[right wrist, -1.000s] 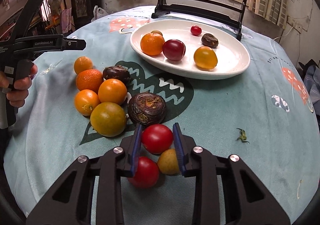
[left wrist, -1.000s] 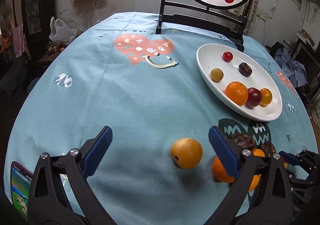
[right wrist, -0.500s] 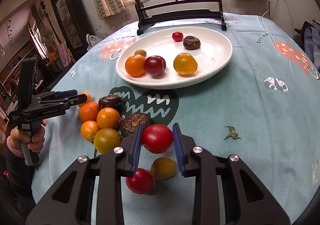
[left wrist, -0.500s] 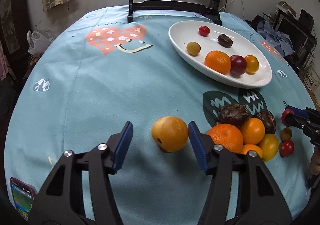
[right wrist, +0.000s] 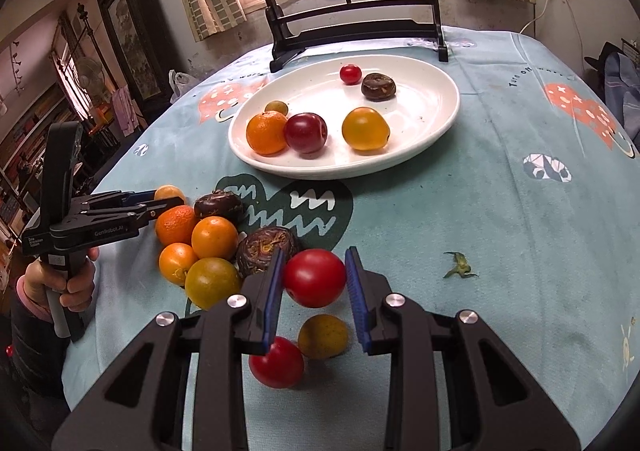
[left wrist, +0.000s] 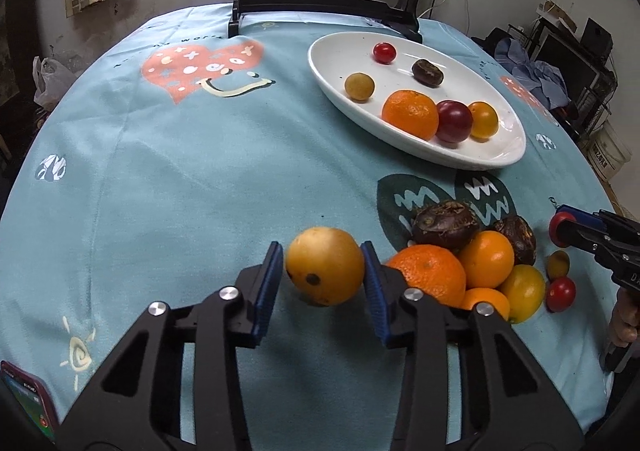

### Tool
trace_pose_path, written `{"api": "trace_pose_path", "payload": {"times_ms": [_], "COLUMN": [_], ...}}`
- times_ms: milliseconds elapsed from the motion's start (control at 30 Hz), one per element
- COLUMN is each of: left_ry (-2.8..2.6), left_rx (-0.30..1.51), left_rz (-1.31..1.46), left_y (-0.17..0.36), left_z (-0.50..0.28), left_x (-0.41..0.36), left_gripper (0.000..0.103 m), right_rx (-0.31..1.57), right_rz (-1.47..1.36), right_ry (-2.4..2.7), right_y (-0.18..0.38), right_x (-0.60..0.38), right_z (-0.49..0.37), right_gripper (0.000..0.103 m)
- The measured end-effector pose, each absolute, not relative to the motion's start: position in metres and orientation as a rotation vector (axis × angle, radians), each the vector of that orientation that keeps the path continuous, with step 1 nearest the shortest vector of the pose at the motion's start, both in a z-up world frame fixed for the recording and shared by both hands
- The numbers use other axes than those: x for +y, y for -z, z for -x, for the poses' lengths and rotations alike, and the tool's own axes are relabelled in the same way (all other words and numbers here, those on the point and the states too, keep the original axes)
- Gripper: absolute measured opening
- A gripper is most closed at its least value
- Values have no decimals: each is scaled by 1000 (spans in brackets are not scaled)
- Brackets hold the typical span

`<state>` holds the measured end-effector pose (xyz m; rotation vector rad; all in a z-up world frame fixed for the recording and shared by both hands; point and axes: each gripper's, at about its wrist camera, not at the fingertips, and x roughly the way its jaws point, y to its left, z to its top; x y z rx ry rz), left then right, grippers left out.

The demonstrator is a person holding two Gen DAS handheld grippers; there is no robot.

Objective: Organize fruits
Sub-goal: 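Grasp a yellow orange with the left tool while the right tool grasps a red tomato, then place the yellow orange on the plate with the left tool while the right tool places the tomato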

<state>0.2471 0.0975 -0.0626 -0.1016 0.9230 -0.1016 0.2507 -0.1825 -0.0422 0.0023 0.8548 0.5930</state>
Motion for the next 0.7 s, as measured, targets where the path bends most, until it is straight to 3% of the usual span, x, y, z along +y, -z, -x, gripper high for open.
{"api": "trace_pose_path", "payload": {"times_ms": [433, 700], "left_ry": [119, 178], "left_rx": [847, 789], "left_rz": [175, 163], "left_y": [38, 5], "left_z": [-248, -303], "left_x": [96, 65], "left_gripper": [37, 37], "right_rx": [764, 671], "right_rz": [-77, -106], "right_ry": [-605, -557], "right_y": [29, 8], "right_x": [-189, -176], "right_z": [-258, -305], "right_gripper": [31, 31]}}
